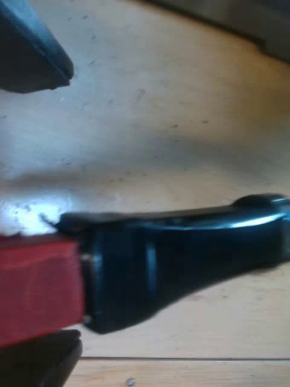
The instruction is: Put the handle in the coffee machine
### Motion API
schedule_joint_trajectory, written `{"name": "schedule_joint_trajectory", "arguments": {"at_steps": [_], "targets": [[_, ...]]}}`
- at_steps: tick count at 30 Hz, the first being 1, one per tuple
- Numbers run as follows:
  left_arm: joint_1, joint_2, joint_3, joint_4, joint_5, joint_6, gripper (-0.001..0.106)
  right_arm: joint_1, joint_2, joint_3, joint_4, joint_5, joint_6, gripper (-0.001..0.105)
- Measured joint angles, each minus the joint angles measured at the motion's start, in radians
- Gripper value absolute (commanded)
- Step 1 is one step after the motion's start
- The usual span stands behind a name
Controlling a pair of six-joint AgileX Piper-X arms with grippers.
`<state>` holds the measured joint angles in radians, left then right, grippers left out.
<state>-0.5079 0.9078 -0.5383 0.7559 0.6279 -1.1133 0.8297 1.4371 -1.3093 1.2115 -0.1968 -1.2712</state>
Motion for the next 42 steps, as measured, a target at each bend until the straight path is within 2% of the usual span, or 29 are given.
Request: {"name": "schedule_joint_trajectory", "arguments": {"at_steps": [7,9,11,12,14,15,17,18,19,30,31,33,34,35,36,37,38,39,41,42], "targets": [[0.000,0.009,0.012,-0.003,0.000,0.000,0.081,0.000,0.000,0.000,0.000,0.000,0.000,0.000],[0.000,0.009,0.012,-0.003,0.000,0.000,0.075,0.000,0.000,0.000,0.000,0.000,0.000,0.000],[0.000,0.009,0.012,-0.003,0.000,0.000,0.063,0.000,0.000,0.000,0.000,0.000,0.000,0.000],[0.000,0.009,0.012,-0.003,-0.007,0.000,0.061,0.000,0.000,0.000,0.000,0.000,0.000,0.000],[0.000,0.009,0.012,-0.003,-0.022,0.015,0.044,0.000,0.000,0.000,0.000,0.000,0.000,0.000],[0.000,0.009,0.012,-0.003,-0.024,0.020,0.039,0.000,0.000,0.000,0.000,0.000,0.000,0.000],[0.000,0.009,0.012,-0.001,-0.024,0.038,0.017,0.000,0.000,0.000,-0.004,0.003,0.006,0.000],[0.000,0.009,0.012,-0.001,-0.024,0.039,0.012,0.000,0.000,0.000,-0.007,0.004,0.007,0.000],[0.000,0.009,0.012,0.001,-0.021,0.045,0.000,-0.002,0.000,0.000,-0.010,0.007,0.012,0.000],[0.000,0.009,0.012,-0.001,-0.001,0.044,0.000,-0.002,0.000,0.000,-0.013,0.006,0.023,0.000],[0.000,0.009,0.012,-0.002,-0.001,0.044,0.000,-0.002,0.000,0.000,-0.013,0.006,0.023,0.002],[0.000,0.009,0.012,-0.005,0.002,0.044,0.000,-0.002,0.000,0.000,-0.013,0.006,0.023,0.014],[0.000,0.009,0.012,-0.006,0.007,0.044,0.000,-0.002,0.000,0.000,-0.013,0.006,0.023,0.026],[0.002,0.009,0.015,-0.008,0.009,0.041,0.000,-0.002,0.000,0.000,-0.013,0.006,0.023,0.033],[0.002,0.009,0.015,-0.008,0.009,0.041,0.000,-0.002,0.000,0.000,-0.013,0.006,0.023,0.033],[0.002,0.009,0.015,-0.009,0.009,0.039,0.000,-0.002,0.000,0.000,-0.013,0.006,0.023,0.060],[0.002,0.009,0.015,-0.009,0.016,0.034,0.000,-0.002,0.000,0.000,-0.013,0.006,0.023,0.060],[0.002,0.009,0.015,-0.009,0.022,0.032,0.000,-0.002,0.000,0.000,-0.013,0.006,0.023,0.090],[0.004,0.009,0.015,-0.009,0.022,0.032,0.000,-0.002,0.000,0.000,-0.013,0.006,0.023,0.105],[0.004,0.009,0.015,-0.009,0.022,0.029,0.000,-0.002,0.000,0.000,-0.013,0.006,0.009,0.105]]}}
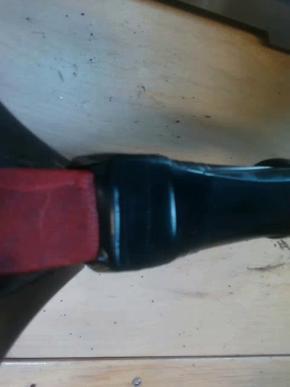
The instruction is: Put the handle in the coffee machine
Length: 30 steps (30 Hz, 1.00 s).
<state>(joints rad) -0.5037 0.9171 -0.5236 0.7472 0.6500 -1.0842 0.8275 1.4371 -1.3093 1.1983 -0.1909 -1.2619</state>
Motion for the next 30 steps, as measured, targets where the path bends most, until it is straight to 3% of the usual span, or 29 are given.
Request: {"name": "schedule_joint_trajectory", "arguments": {"at_steps": [5,11,18,25,30], "targets": [[0.000,0.000,0.000,-0.016,0.022,0.004,0.000,0.002,-0.001,-0.003,-0.011,0.039,-0.039,0.105],[-0.003,0.000,0.008,-0.009,0.022,0.007,0.000,0.002,-0.028,-0.004,-0.019,0.115,-0.051,0.105],[0.012,0.000,0.008,-0.009,0.024,0.007,0.000,0.003,-0.126,-0.004,-0.053,0.131,-0.053,0.105],[0.139,-0.026,0.001,0.027,0.022,0.001,0.000,0.083,-0.198,-0.004,-0.085,0.243,-0.053,0.105],[0.274,-0.069,-0.011,0.096,0.036,0.000,0.000,0.241,-0.200,-0.002,-0.139,0.391,0.017,0.104]]}}
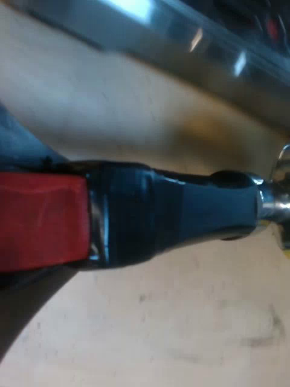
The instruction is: Put the handle in the coffee machine
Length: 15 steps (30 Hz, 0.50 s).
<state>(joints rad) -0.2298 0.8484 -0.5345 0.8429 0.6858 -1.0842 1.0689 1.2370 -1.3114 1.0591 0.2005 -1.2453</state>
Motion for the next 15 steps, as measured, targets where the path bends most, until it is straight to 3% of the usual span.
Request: {"name": "schedule_joint_trajectory", "arguments": {"at_steps": [5,7,8,15], "targets": [[0.127,-0.040,-0.004,0.057,0.028,0.004,0.000,0.224,0.000,0.002,-0.048,0.228,0.053,0.091],[0.153,-0.048,-0.004,0.069,0.028,0.015,0.000,0.248,0.000,0.002,-0.052,0.259,0.058,0.082],[0.169,-0.054,-0.004,0.079,0.028,0.016,0.000,0.288,0.000,0.002,-0.062,0.381,0.065,0.082],[0.268,-0.092,-0.004,0.093,0.060,0.020,0.000,0.417,0.000,0.026,-0.147,0.620,0.066,0.079]]}}
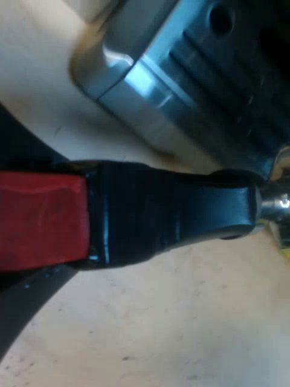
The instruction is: Put the handle in the coffee machine
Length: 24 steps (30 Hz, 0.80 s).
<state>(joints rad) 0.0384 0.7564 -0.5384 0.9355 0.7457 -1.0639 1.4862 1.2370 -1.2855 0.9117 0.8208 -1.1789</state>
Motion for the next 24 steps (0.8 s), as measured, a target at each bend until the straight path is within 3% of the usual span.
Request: {"name": "schedule_joint_trajectory", "arguments": {"at_steps": [2,4,13,24], "targets": [[0.017,-0.009,0.000,-0.001,0.009,0.000,0.000,0.027,0.000,0.025,-0.037,0.038,0.005,0.078],[0.058,-0.017,0.000,-0.001,0.029,0.000,0.000,0.046,0.002,0.052,-0.067,0.064,0.014,0.071],[0.079,-0.017,0.000,-0.035,0.063,0.002,0.000,0.073,0.055,0.229,-0.372,0.182,0.035,0.071],[0.079,-0.014,0.000,-0.072,0.062,0.045,0.000,0.070,0.093,0.244,-0.461,0.200,0.035,0.071]]}}
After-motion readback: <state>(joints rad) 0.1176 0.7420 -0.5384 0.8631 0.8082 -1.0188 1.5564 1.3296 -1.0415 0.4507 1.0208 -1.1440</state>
